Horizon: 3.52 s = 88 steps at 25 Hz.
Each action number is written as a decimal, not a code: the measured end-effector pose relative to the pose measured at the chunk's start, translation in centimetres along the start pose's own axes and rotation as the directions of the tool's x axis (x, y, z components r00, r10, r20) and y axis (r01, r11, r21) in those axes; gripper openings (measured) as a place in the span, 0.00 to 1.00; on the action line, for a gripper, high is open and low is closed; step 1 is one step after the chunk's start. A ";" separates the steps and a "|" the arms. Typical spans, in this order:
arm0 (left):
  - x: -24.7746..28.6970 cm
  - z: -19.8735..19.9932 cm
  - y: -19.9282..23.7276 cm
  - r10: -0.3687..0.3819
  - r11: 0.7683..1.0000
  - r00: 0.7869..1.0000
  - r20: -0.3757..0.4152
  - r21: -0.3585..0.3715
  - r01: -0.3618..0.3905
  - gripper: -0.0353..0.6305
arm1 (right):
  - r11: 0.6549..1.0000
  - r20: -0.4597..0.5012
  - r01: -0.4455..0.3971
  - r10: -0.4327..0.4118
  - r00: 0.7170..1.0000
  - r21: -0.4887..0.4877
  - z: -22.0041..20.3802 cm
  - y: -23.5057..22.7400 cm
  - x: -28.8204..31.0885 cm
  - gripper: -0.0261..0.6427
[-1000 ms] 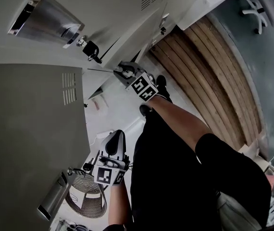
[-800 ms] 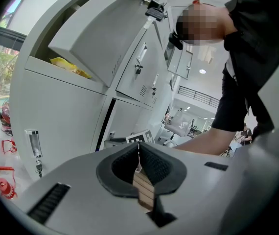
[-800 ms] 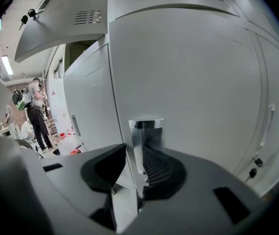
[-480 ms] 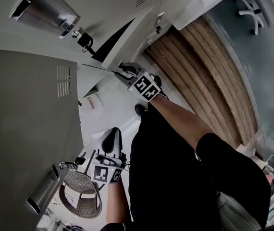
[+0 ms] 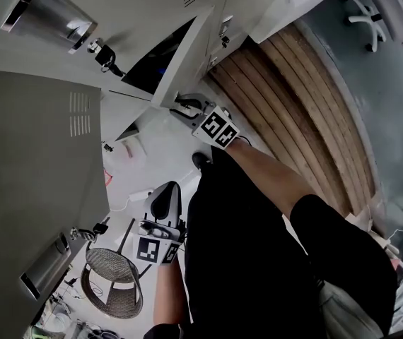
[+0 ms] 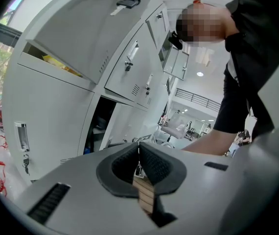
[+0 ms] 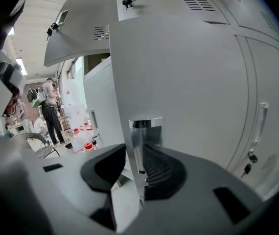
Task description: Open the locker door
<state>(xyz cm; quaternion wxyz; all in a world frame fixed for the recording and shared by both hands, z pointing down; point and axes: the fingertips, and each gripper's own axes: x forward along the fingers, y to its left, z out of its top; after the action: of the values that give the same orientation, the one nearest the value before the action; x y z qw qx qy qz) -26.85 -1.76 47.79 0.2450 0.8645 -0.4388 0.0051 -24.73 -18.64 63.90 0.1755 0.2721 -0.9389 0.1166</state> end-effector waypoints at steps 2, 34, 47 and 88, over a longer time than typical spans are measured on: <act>0.4 0.2 -0.5 -0.006 1.000 1.000 0.003 0.004 0.006 0.08 | 1.000 -0.005 -0.012 0.012 1.000 -0.015 -0.2 0.1 -0.5 0.21; 8.1 -0.3 -7.9 0.167 0.985 0.986 0.021 0.027 -0.168 0.08 | 0.951 -0.029 -0.287 0.285 0.958 -0.113 -5.5 -2.8 -13.1 0.22; 10.0 -0.8 -11.4 0.198 0.980 0.979 0.045 0.017 -0.199 0.08 | 0.951 -0.071 -0.269 0.261 0.963 -0.150 -6.0 -4.4 -15.5 0.21; 12.8 -1.2 -12.9 0.156 0.988 0.985 0.074 -0.029 -0.154 0.08 | 0.961 -0.164 -0.217 0.189 0.968 -0.172 -7.9 -8.6 -20.4 0.17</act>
<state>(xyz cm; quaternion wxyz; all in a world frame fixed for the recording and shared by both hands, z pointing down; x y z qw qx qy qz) -8.90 -4.60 46.29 0.2370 0.8244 -0.5139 -0.0137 -1.71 -13.69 64.15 0.2557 0.1470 -0.9534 0.0641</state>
